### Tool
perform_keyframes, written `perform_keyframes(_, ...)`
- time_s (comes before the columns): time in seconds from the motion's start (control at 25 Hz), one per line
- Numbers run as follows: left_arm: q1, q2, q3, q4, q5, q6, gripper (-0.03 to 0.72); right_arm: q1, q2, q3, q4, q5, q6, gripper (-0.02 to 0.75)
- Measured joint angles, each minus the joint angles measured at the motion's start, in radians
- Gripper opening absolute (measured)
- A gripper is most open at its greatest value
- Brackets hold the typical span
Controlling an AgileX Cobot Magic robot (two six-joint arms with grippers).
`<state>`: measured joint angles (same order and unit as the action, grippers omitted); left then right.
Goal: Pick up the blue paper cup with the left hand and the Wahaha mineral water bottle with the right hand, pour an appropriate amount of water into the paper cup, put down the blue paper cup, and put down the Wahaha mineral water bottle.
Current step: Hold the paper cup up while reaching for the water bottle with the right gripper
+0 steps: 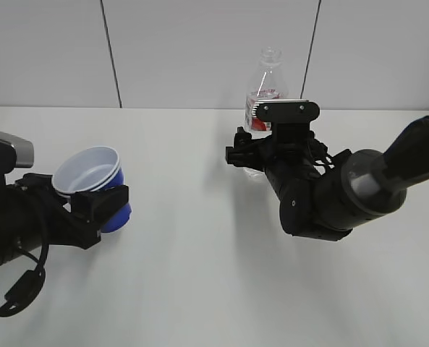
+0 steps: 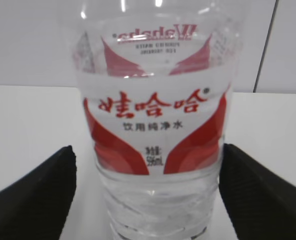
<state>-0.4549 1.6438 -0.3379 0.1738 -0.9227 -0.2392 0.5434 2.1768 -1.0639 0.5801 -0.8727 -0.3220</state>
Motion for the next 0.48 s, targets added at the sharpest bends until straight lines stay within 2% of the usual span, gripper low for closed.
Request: perform_keyframes(0.48, 0.0, 0.0, 0.0, 0.009, 0.0, 0.0, 0.519, -0.021, 0.004, 0.0, -0.009, -0.003, -0.002, 0.673)
